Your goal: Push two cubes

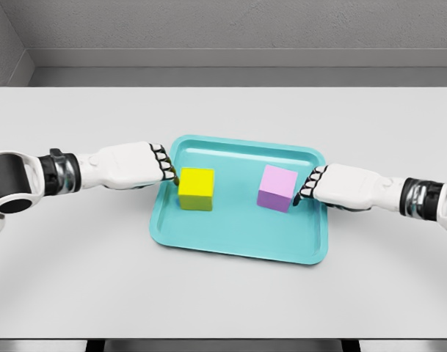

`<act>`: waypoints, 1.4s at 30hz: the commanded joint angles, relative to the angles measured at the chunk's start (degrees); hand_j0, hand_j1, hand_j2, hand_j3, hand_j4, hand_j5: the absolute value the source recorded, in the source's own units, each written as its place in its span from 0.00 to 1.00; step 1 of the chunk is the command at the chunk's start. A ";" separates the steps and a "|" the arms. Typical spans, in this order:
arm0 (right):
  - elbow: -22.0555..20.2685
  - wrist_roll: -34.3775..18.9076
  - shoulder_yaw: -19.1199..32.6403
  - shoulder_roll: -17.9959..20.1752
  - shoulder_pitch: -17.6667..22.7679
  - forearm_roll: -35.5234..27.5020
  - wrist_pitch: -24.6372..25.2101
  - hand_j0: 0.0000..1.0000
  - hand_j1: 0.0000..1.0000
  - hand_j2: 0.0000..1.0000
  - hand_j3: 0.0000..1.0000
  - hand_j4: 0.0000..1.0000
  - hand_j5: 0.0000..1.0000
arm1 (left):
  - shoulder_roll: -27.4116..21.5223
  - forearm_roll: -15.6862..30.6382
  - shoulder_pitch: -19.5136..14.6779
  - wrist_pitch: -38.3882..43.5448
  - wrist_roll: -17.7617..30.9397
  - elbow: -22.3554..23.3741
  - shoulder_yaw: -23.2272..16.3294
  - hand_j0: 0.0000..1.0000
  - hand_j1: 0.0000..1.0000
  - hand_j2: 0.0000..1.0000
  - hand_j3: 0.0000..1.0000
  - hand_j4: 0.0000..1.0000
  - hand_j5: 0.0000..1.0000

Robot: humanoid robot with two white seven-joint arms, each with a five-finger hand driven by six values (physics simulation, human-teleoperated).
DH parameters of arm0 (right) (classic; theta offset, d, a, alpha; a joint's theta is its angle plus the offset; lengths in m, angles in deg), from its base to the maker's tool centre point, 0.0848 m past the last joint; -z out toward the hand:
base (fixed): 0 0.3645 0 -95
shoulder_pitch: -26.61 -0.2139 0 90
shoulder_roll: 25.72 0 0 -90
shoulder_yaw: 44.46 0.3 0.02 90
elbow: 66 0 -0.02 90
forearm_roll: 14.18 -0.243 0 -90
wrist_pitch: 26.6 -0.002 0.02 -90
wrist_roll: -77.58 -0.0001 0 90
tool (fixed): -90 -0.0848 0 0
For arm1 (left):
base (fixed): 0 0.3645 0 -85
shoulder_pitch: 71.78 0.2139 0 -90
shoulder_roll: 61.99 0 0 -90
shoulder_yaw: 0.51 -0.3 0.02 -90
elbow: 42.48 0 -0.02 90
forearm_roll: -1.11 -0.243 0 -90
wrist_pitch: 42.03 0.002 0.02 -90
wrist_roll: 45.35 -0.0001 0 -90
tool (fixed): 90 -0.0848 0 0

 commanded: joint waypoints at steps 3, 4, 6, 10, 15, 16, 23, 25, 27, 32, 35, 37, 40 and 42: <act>0.23 -0.05 0.28 -0.20 -0.61 0.32 0.09 0.68 0.68 0.68 0.68 0.68 0.68 | 0.76 0.25 -0.09 0.13 0.68 -1.09 0.01 0.75 0.75 0.75 0.75 0.75 0.75; 0.23 -0.05 0.19 -0.20 -0.88 0.32 0.09 0.68 0.68 0.68 0.68 0.68 0.68 | 0.76 0.25 -0.09 0.13 0.68 -1.27 0.01 0.75 0.75 0.75 0.75 0.75 0.75; 0.23 -0.14 0.28 -0.20 -1.32 0.32 0.09 0.68 0.68 0.68 0.68 0.68 0.68 | 1.63 0.16 0.00 0.13 0.77 -1.35 0.01 0.75 0.75 0.75 0.75 0.75 0.75; 1.28 -0.14 0.19 -1.60 -1.93 2.08 0.09 0.68 0.68 0.68 0.68 0.68 0.68 | 1.72 0.16 0.00 0.13 0.77 -1.35 0.01 0.75 0.75 0.75 0.75 0.75 0.75; 4.18 -0.14 0.01 -3.89 -3.34 3.93 0.09 0.68 0.68 0.68 0.68 0.68 0.68 | 3.04 -0.02 0.00 0.13 1.38 -1.35 -0.08 0.75 0.75 0.75 0.75 0.75 0.75; 5.06 -0.23 0.01 -4.77 -3.78 4.19 0.09 0.68 0.68 0.68 0.68 0.68 0.68 | 3.39 -0.02 0.00 0.13 1.47 -1.35 -0.08 0.75 0.75 0.75 0.75 0.75 0.75; 5.24 -0.84 -0.34 -6.35 -4.75 4.81 0.09 0.68 0.68 0.68 0.68 0.68 0.68 | 5.32 -0.72 -0.09 0.13 1.56 -1.35 -0.08 0.74 0.74 0.74 0.74 0.74 0.74; 4.97 -0.84 -0.51 -6.70 -4.66 4.89 0.09 0.68 0.68 0.68 0.68 0.68 0.68 | 5.94 -1.51 -0.09 0.13 1.56 -1.35 -0.08 0.74 0.74 0.74 0.74 0.74 0.74; 4.97 -0.93 -0.78 -6.88 -4.75 4.89 0.09 0.68 0.68 0.68 0.68 0.68 0.68 | 6.82 -2.13 -0.09 0.13 1.56 -1.35 -0.17 0.74 0.74 0.74 0.74 0.74 0.74; 5.24 -1.37 -0.78 -7.32 -5.19 4.89 0.09 0.68 0.68 0.68 0.68 0.68 0.68 | 7.79 -2.39 -0.35 0.13 1.56 -1.35 -0.43 0.74 0.74 0.74 0.74 0.74 0.74; 5.50 -1.37 -0.78 -7.23 -5.27 4.98 0.09 0.68 0.68 0.68 0.68 0.68 0.68 | 7.88 -2.39 -0.35 0.13 1.82 -1.35 -0.43 0.74 0.74 0.74 0.74 0.74 0.74; 5.94 -1.37 -0.78 -7.23 -5.54 4.98 0.09 0.68 0.68 0.68 0.68 0.68 0.68 | 7.79 -2.39 -0.35 0.13 1.91 -1.18 -0.43 0.74 0.74 0.74 0.74 0.74 0.74; 6.47 -1.37 -0.78 -7.32 -6.06 5.25 0.09 0.68 0.68 0.68 0.68 0.68 0.68 | 7.52 -2.30 -0.35 0.13 1.91 -0.48 -0.26 0.74 0.74 0.74 0.74 0.74 0.74; 6.64 -1.37 -0.78 -7.49 -6.15 5.33 0.09 0.68 0.68 0.68 0.68 0.68 0.68 | 7.09 -2.30 -0.26 0.13 1.91 -0.30 0.09 0.74 0.74 0.74 0.74 0.74 0.74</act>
